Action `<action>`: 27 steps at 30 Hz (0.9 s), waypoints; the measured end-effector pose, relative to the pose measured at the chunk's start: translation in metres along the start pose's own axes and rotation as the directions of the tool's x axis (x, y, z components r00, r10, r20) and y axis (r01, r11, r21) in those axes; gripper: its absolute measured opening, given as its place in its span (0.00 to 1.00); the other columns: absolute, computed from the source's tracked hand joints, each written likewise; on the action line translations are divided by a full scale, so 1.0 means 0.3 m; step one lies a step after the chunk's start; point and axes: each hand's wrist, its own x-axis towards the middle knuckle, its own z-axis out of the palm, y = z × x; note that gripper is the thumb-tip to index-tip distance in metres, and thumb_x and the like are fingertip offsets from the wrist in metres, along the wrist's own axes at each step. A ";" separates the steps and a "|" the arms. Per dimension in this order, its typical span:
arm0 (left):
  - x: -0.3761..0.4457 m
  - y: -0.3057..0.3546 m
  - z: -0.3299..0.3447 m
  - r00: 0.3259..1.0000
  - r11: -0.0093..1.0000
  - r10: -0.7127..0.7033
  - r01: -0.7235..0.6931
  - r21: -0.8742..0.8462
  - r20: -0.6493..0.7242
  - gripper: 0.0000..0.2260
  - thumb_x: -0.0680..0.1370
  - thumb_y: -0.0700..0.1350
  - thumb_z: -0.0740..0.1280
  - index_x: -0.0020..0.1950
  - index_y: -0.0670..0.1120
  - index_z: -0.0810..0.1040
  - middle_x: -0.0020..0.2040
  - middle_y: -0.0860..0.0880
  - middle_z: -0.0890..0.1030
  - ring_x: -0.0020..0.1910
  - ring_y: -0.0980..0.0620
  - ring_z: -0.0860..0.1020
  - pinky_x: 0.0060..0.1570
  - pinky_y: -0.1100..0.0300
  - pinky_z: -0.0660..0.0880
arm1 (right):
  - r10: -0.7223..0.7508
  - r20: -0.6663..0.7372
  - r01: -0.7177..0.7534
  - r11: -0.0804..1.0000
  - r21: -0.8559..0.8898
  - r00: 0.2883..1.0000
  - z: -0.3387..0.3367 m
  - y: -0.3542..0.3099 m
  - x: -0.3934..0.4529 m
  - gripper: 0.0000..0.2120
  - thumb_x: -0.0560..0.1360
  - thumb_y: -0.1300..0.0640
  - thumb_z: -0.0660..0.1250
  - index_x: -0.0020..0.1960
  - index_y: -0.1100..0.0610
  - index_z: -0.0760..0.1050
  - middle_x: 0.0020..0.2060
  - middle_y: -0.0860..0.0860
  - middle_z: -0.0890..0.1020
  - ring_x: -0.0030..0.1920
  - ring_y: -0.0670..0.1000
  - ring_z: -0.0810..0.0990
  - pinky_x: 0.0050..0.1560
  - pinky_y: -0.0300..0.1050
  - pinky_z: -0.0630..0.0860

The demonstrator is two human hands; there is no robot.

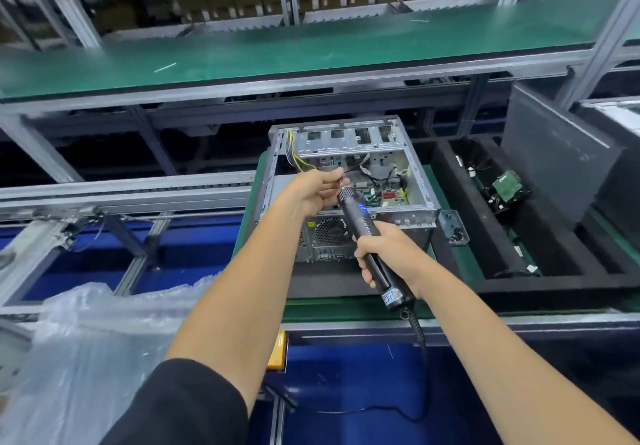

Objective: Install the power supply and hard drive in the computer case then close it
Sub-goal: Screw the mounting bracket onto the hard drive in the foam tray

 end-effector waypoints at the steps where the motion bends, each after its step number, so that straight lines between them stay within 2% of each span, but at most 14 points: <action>1: -0.012 -0.007 -0.007 1.000 1.000 -0.009 0.009 0.000 0.009 0.04 0.79 0.43 0.65 0.44 0.45 0.77 0.32 0.53 0.83 0.24 0.61 0.76 0.24 0.68 0.71 | 0.000 0.006 0.000 1.000 -0.005 1.000 0.003 0.008 -0.009 0.08 0.72 0.66 0.64 0.49 0.59 0.67 0.29 0.56 0.74 0.25 0.54 0.72 0.26 0.42 0.71; 3: -0.032 -0.029 -0.015 0.999 1.000 -0.024 0.024 0.009 0.028 0.06 0.79 0.44 0.64 0.43 0.45 0.76 0.32 0.53 0.83 0.24 0.61 0.75 0.24 0.68 0.72 | -0.004 0.018 0.004 1.000 -0.007 1.000 0.010 0.031 -0.024 0.08 0.72 0.66 0.64 0.49 0.59 0.68 0.29 0.55 0.74 0.25 0.54 0.73 0.26 0.42 0.72; 7: -0.063 -0.081 -0.031 0.999 0.987 0.022 -0.028 0.160 0.039 0.10 0.80 0.48 0.63 0.45 0.43 0.78 0.35 0.51 0.81 0.26 0.60 0.75 0.27 0.68 0.73 | 0.003 0.039 -0.004 0.999 0.039 0.999 0.029 0.095 -0.049 0.09 0.73 0.65 0.66 0.49 0.59 0.67 0.29 0.54 0.75 0.25 0.54 0.73 0.27 0.44 0.73; 9: -0.062 -0.078 -0.063 0.994 0.975 0.096 -0.082 0.206 -0.056 0.14 0.80 0.51 0.62 0.50 0.40 0.78 0.40 0.48 0.80 0.34 0.55 0.76 0.33 0.65 0.75 | 0.010 0.049 -0.012 0.999 0.044 0.999 0.038 0.122 -0.057 0.11 0.73 0.62 0.70 0.50 0.58 0.68 0.29 0.54 0.76 0.26 0.54 0.74 0.27 0.44 0.73; 10: -0.053 -0.071 -0.086 0.979 0.960 0.160 -0.124 0.250 -0.130 0.16 0.81 0.50 0.61 0.52 0.37 0.78 0.39 0.49 0.78 0.35 0.54 0.74 0.34 0.65 0.73 | 0.012 0.055 -0.014 0.999 0.045 0.998 0.043 0.133 -0.059 0.13 0.73 0.60 0.72 0.51 0.57 0.69 0.30 0.54 0.77 0.26 0.53 0.75 0.28 0.45 0.74; 12: -0.032 -0.060 -0.135 0.911 0.862 0.330 -0.184 0.472 -0.247 0.15 0.81 0.46 0.57 0.54 0.38 0.79 0.39 0.49 0.79 0.35 0.55 0.71 0.34 0.64 0.69 | 0.021 0.074 -0.024 0.999 0.046 0.997 0.056 0.154 -0.060 0.18 0.70 0.58 0.75 0.53 0.56 0.69 0.31 0.54 0.77 0.27 0.53 0.76 0.28 0.45 0.75; 14: -0.022 -0.065 -0.160 0.886 0.672 0.427 -0.178 0.719 -0.179 0.12 0.81 0.42 0.55 0.52 0.45 0.79 0.44 0.47 0.80 0.34 0.54 0.71 0.33 0.65 0.68 | 0.037 0.091 -0.039 0.999 0.017 0.995 0.076 0.172 -0.061 0.19 0.69 0.60 0.76 0.53 0.56 0.68 0.31 0.53 0.77 0.27 0.52 0.76 0.28 0.45 0.75; 16: -0.014 -0.083 -0.159 0.916 0.483 0.400 -0.183 0.857 -0.030 0.14 0.81 0.40 0.53 0.57 0.45 0.78 0.46 0.44 0.79 0.31 0.55 0.69 0.30 0.64 0.69 | 0.055 0.093 -0.052 0.998 -0.035 0.994 0.100 0.185 -0.056 0.19 0.70 0.62 0.76 0.52 0.56 0.68 0.31 0.54 0.77 0.26 0.52 0.76 0.28 0.45 0.75; 18: -0.009 -0.106 -0.156 0.946 0.407 0.320 -0.184 0.895 0.049 0.15 0.82 0.41 0.52 0.63 0.44 0.75 0.48 0.43 0.79 0.33 0.53 0.71 0.37 0.58 0.72 | 0.077 0.084 -0.072 0.995 -0.063 0.993 0.123 0.195 -0.047 0.18 0.70 0.63 0.74 0.52 0.56 0.67 0.32 0.56 0.76 0.26 0.52 0.76 0.28 0.45 0.75; 19: -0.004 -0.119 -0.159 0.956 0.363 0.281 -0.184 0.913 0.081 0.15 0.83 0.43 0.52 0.65 0.45 0.75 0.52 0.43 0.79 0.40 0.50 0.75 0.44 0.56 0.72 | 0.088 0.081 -0.083 0.994 -0.065 0.993 0.131 0.199 -0.041 0.18 0.70 0.64 0.73 0.54 0.56 0.67 0.33 0.56 0.76 0.26 0.52 0.76 0.28 0.45 0.76; 20: 0.000 -0.129 -0.165 0.963 0.305 0.247 -0.182 0.935 0.107 0.16 0.83 0.44 0.52 0.66 0.46 0.74 0.61 0.41 0.76 0.53 0.46 0.76 0.53 0.54 0.71 | 0.099 0.077 -0.094 0.993 -0.066 0.992 0.139 0.203 -0.035 0.19 0.70 0.64 0.73 0.55 0.57 0.67 0.34 0.57 0.75 0.26 0.52 0.76 0.29 0.46 0.76; 21: 0.005 -0.136 -0.173 0.967 0.254 0.222 -0.178 0.951 0.121 0.16 0.83 0.44 0.52 0.66 0.47 0.74 0.71 0.41 0.68 0.65 0.43 0.71 0.62 0.52 0.67 | 0.108 0.073 -0.103 0.992 -0.070 0.991 0.145 0.206 -0.030 0.19 0.70 0.64 0.72 0.56 0.58 0.67 0.35 0.57 0.75 0.26 0.52 0.76 0.29 0.46 0.76; 23: 0.016 -0.136 -0.187 0.970 0.245 0.199 -0.184 0.952 0.137 0.16 0.83 0.44 0.53 0.66 0.48 0.74 0.77 0.42 0.56 0.72 0.42 0.64 0.67 0.50 0.63 | 0.124 0.060 -0.119 0.990 -0.076 0.991 0.154 0.211 -0.019 0.19 0.70 0.64 0.71 0.56 0.59 0.67 0.35 0.57 0.75 0.26 0.52 0.76 0.29 0.46 0.76; 27: 0.035 -0.123 -0.202 0.973 0.278 0.163 -0.203 0.939 0.162 0.15 0.83 0.42 0.53 0.66 0.47 0.75 0.78 0.42 0.52 0.74 0.45 0.61 0.67 0.51 0.65 | 0.140 0.030 -0.138 0.988 -0.062 0.990 0.157 0.219 0.001 0.17 0.69 0.64 0.71 0.53 0.58 0.67 0.34 0.57 0.75 0.25 0.52 0.76 0.29 0.46 0.77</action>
